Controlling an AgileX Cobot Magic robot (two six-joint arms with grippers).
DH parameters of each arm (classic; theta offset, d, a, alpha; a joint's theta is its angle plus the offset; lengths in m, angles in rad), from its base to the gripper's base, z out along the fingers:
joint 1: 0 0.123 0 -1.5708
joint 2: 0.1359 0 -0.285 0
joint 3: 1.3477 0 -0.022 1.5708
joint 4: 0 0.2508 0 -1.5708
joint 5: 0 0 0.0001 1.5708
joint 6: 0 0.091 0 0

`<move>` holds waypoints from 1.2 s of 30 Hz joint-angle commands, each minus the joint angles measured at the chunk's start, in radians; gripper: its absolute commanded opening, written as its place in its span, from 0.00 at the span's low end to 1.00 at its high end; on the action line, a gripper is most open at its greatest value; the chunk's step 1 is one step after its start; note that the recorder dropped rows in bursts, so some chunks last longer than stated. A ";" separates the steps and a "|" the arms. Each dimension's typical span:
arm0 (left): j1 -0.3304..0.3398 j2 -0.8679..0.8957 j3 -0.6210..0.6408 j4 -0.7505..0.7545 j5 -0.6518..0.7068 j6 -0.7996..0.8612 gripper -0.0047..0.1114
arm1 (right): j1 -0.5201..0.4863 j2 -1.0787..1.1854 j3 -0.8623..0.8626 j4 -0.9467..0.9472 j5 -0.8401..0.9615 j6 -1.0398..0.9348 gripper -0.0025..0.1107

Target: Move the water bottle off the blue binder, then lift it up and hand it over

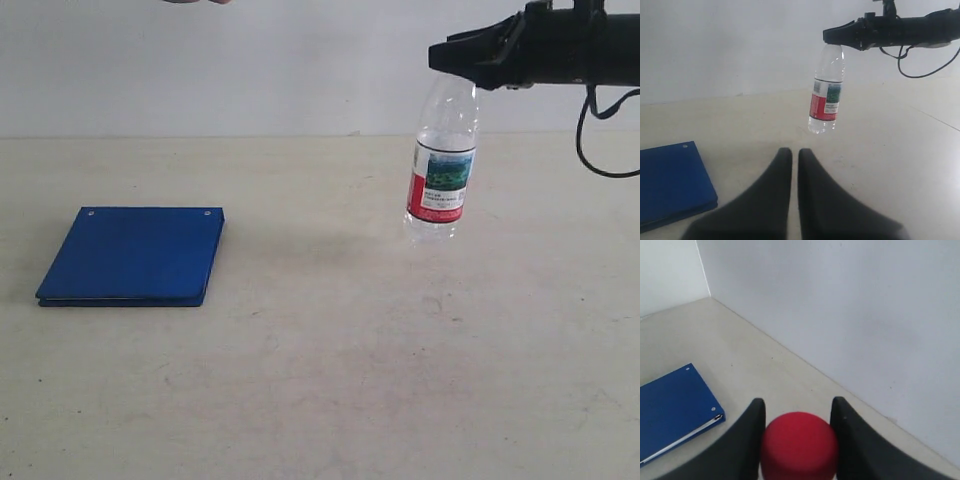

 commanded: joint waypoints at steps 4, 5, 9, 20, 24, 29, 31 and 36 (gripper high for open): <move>0.004 -0.004 0.005 0.000 0.023 -0.007 0.08 | -0.005 -0.048 0.006 -0.054 -0.022 -0.014 0.02; 0.004 -0.004 0.005 0.000 0.023 -0.007 0.08 | -0.005 -0.048 0.014 -0.086 -0.054 -0.014 0.02; 0.004 -0.004 0.005 0.000 0.023 -0.007 0.08 | -0.005 -0.047 0.042 -0.161 -0.209 -0.014 0.07; 0.004 -0.004 0.005 -0.021 0.020 -0.007 0.08 | -0.005 -0.051 0.043 -0.127 -0.173 -0.006 0.58; 0.004 -0.004 0.005 -0.027 0.016 -0.035 0.08 | -0.005 -0.096 0.043 -0.123 -0.164 -0.004 0.58; 0.004 -0.004 0.005 -0.027 0.035 -0.046 0.08 | 0.000 -0.213 0.043 -0.110 -0.100 0.042 0.58; 0.004 -0.004 0.005 -0.027 0.054 -0.046 0.08 | 0.022 -0.263 0.043 -0.115 -0.065 0.073 0.58; 0.004 -0.004 0.005 -0.027 0.149 -0.007 0.08 | 0.184 -0.327 0.043 -0.364 -0.053 0.201 0.52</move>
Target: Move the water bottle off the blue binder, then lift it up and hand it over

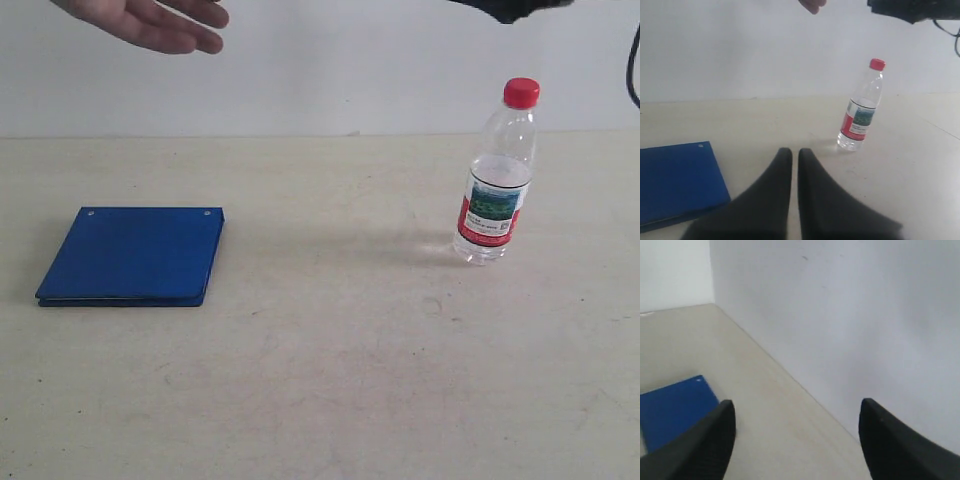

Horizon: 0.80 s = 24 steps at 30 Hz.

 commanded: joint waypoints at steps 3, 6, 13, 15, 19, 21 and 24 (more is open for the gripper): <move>0.004 -0.004 0.005 -0.011 0.072 0.016 0.08 | 0.233 -0.016 0.000 -0.481 -0.041 0.202 0.35; 0.004 -0.004 0.005 -0.011 0.026 0.016 0.08 | 0.317 0.035 0.000 -0.611 -0.087 0.335 0.12; 0.004 0.009 0.009 -0.048 0.153 -0.002 0.08 | 0.478 0.278 0.000 -0.442 -0.195 0.393 0.02; 0.004 0.025 0.009 -0.070 0.219 -0.002 0.08 | 0.512 0.348 0.000 -0.436 -0.264 0.413 0.02; 0.004 0.102 0.005 -0.085 0.342 -0.053 0.08 | 0.539 0.448 0.000 -0.432 -0.405 0.569 0.03; 0.004 0.176 -0.009 -0.025 0.350 -0.094 0.12 | 0.535 0.464 -0.004 -0.417 -0.426 0.642 0.08; 0.004 0.329 -0.061 0.077 0.408 -0.220 0.26 | 0.524 0.465 -0.025 -0.415 -0.372 0.722 0.31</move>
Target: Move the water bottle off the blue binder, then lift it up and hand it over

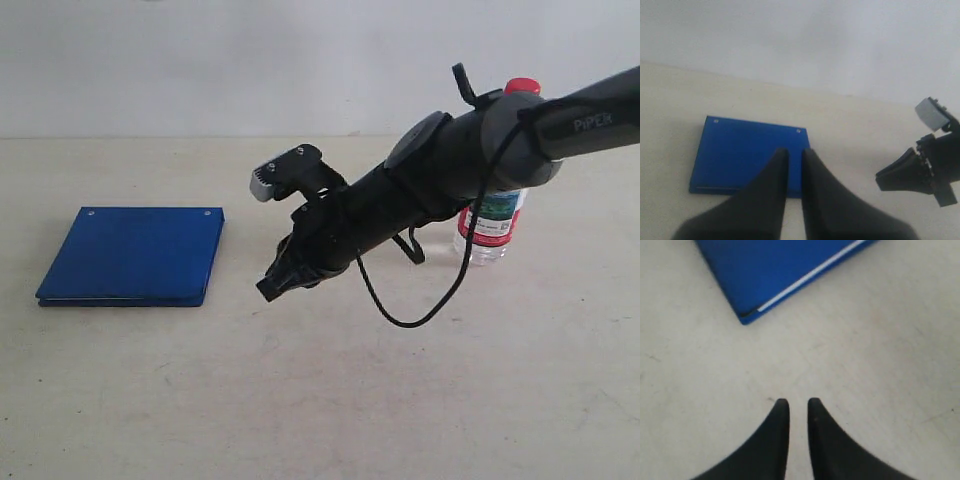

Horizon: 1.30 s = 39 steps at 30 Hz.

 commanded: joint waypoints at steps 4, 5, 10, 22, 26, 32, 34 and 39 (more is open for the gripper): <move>0.004 0.374 -0.156 0.102 0.173 -0.179 0.51 | -0.013 -0.002 -0.064 0.027 0.165 0.193 0.61; 0.004 0.436 -0.183 0.102 0.173 -0.179 0.55 | -0.013 -0.002 -0.070 0.032 0.193 0.207 0.62; 0.004 0.748 -0.297 0.102 0.213 -0.179 0.60 | -0.012 0.005 -0.070 0.104 0.143 0.221 0.61; 0.031 1.245 -0.590 0.102 0.308 -0.158 0.60 | -0.018 0.111 -0.220 0.265 0.183 0.223 0.61; 0.063 1.338 -0.711 0.102 0.166 -0.128 0.60 | -0.027 0.134 -0.267 0.256 0.218 0.235 0.61; 0.119 1.425 -0.796 0.102 0.235 -0.110 0.60 | -0.050 0.134 -0.267 0.203 0.322 0.213 0.61; 0.147 1.454 -0.820 0.102 0.222 -0.083 0.60 | -0.052 0.134 -0.267 0.180 0.399 0.203 0.61; 0.207 1.558 -0.874 0.102 0.067 -0.035 0.60 | -0.052 0.134 -0.267 0.155 0.544 0.173 0.61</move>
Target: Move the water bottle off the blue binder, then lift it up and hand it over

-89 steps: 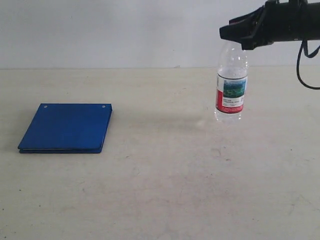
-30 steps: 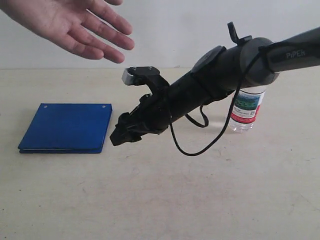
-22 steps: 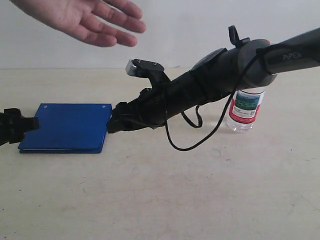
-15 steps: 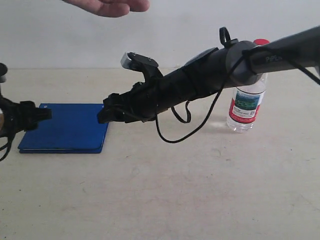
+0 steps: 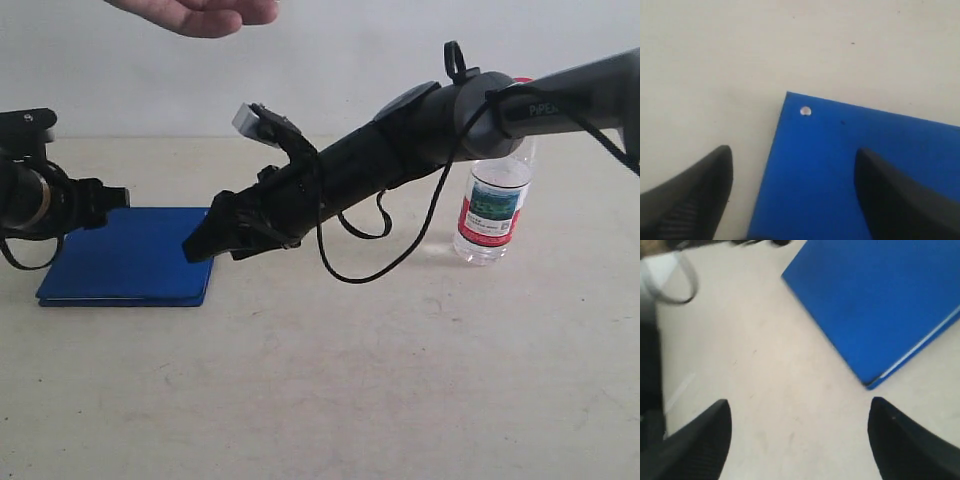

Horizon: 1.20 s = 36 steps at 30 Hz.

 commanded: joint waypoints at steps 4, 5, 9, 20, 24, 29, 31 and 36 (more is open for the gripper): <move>0.026 0.125 -0.052 0.000 -0.075 0.025 0.60 | -0.005 0.001 -0.005 -0.030 0.153 -0.070 0.61; 0.026 0.130 -0.056 0.000 -0.075 0.025 0.60 | -0.005 0.001 -0.005 -0.030 0.160 -0.076 0.61; 0.026 0.151 -0.080 0.000 -0.110 0.029 0.60 | -0.005 0.001 -0.005 -0.030 0.174 -0.085 0.61; 0.031 0.147 -0.089 0.000 -0.827 0.182 0.60 | -0.005 -0.104 -0.005 -0.019 0.198 -0.144 0.61; 0.033 0.143 -0.089 0.000 -0.969 0.221 0.60 | -0.005 -0.199 -0.005 -0.073 0.227 -0.163 0.61; 0.066 0.119 -0.033 -0.231 -0.927 0.347 0.48 | -0.005 -0.249 -0.005 -0.424 0.201 -0.113 0.61; 0.086 0.080 0.023 -0.418 -0.948 0.542 0.40 | -0.005 -0.249 -0.005 -0.554 0.193 -0.033 0.61; 0.119 -0.074 0.174 -0.547 -0.969 0.729 0.32 | -0.003 -0.227 -0.005 -0.800 -0.023 0.179 0.61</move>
